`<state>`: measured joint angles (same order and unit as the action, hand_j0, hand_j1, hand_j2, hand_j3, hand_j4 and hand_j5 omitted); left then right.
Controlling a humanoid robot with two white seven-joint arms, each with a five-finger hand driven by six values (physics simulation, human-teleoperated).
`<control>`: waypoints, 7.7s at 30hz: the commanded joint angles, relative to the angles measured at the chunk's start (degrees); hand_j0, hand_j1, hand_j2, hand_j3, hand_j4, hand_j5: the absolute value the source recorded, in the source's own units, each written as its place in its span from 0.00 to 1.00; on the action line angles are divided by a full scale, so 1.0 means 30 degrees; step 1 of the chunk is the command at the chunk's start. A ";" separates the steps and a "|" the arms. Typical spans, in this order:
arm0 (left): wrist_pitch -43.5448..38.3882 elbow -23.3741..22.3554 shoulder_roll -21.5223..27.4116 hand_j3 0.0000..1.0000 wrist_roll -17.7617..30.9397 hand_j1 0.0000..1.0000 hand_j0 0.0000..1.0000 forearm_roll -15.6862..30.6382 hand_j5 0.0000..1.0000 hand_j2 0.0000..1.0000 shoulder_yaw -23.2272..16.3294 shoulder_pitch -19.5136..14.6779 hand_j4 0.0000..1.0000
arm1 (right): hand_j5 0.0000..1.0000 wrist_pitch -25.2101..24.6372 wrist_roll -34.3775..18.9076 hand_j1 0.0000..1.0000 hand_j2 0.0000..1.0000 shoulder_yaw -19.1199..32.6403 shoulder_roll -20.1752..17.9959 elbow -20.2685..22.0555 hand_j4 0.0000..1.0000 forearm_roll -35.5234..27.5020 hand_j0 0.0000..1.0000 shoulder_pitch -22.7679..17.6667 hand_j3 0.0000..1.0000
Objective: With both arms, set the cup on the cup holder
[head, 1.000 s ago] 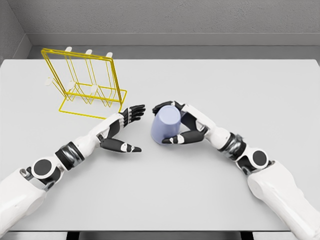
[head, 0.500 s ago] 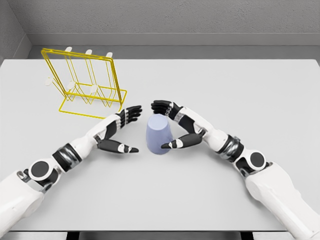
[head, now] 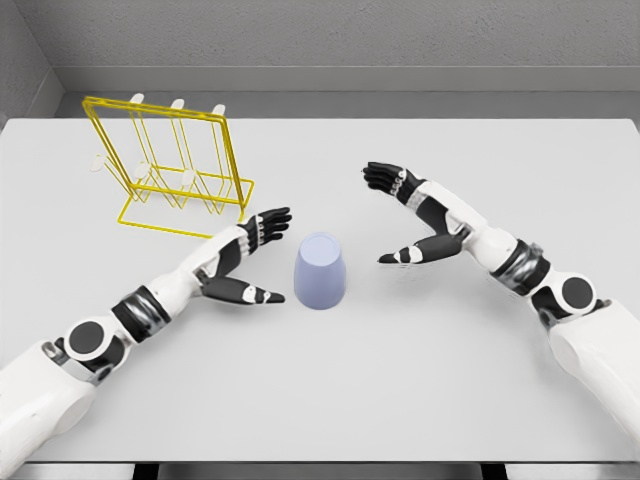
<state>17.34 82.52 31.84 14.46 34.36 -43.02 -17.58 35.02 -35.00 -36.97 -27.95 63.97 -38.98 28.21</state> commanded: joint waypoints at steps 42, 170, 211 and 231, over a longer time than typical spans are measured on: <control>0.0079 0.0090 -0.1679 1.00 0.0104 1.00 1.00 -0.0349 1.00 1.00 -0.0104 0.0206 1.00 | 1.00 -0.0007 0.7477 1.00 1.00 0.0898 -0.6678 -0.0317 1.00 1.4167 1.00 0.2198 1.00; 0.0606 0.6096 0.5235 0.47 -0.0102 0.47 0.47 0.4279 0.47 0.47 0.3207 -0.1815 0.47 | 1.00 -0.0007 0.7477 1.00 1.00 0.1865 -0.6327 -0.1723 1.00 1.4196 1.00 0.2198 1.00; 0.0372 0.3723 0.6202 0.48 -0.0131 0.48 0.48 0.4367 0.48 0.48 0.4672 -0.1903 0.48 | 1.00 -0.0007 0.7477 1.00 1.00 0.1923 -0.6415 -0.1723 1.00 1.4167 1.00 0.2315 1.00; -0.1034 0.2991 0.5118 0.48 -0.0131 0.48 0.48 0.4250 0.48 0.48 0.4701 -0.2870 0.48 | 1.00 -0.0007 0.7477 1.00 1.00 0.1894 -0.6268 -0.1723 1.00 1.4167 1.00 0.2344 1.00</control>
<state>14.52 91.66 47.65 14.09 46.92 -28.95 -26.19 35.07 -12.60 -31.35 -46.72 58.77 3.91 35.24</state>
